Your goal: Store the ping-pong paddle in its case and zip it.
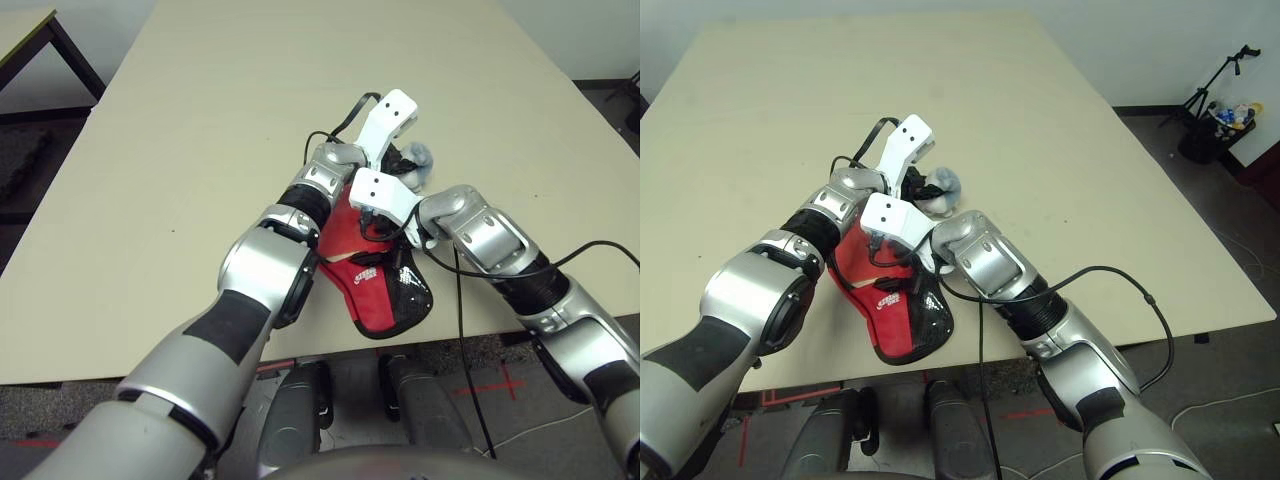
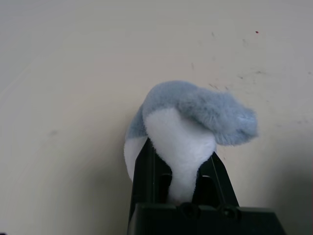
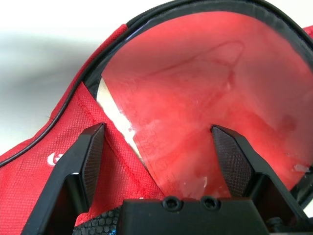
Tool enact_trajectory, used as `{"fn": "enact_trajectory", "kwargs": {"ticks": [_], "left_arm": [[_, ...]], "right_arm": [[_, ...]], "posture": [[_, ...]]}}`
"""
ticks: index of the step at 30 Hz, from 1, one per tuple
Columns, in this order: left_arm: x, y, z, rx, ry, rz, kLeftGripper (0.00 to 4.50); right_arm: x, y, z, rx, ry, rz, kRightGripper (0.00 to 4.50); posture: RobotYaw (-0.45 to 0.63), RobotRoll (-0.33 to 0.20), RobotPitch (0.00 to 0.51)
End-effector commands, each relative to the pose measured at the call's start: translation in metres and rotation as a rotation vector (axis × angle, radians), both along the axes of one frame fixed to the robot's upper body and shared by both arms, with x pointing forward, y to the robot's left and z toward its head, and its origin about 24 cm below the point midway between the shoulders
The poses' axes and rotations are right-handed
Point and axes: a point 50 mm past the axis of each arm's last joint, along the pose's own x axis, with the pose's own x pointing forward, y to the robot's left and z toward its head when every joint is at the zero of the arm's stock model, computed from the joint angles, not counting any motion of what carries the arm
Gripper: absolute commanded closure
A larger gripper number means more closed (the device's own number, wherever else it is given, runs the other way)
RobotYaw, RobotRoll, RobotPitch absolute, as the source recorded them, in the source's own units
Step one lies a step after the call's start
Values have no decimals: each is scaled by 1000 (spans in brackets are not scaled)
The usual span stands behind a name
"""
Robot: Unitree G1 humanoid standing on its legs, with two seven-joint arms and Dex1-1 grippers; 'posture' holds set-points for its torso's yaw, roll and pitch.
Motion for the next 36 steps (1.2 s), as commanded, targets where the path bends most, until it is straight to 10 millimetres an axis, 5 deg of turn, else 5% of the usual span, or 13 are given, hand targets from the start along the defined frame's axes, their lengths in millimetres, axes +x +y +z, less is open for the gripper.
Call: {"fn": "enact_trajectory", "kwargs": {"ticks": [1, 3, 4, 14, 36], "left_arm": [[-9, -5, -13, -19, 113, -99, 4212], [-10, -3, -16, -24, 133, -97, 4212], [-10, -3, -15, -33, 144, -97, 3492], [-8, 0, -8, -64, 156, -104, 112], [-1, 23, 22, -88, 85, -130, 48]], "right_arm": [[0, -11, -33, -90, 118, -72, 0], [1, -12, -33, -91, 115, -72, 0], [2, -12, -33, -91, 113, -72, 0], [5, -14, -33, -99, 104, -74, 0], [13, -13, -32, -100, 86, -74, 0]], "posture": [[-65, 0, 187], [-63, 0, 185], [-63, 0, 185], [-59, 0, 170], [-29, 0, 150]]}}
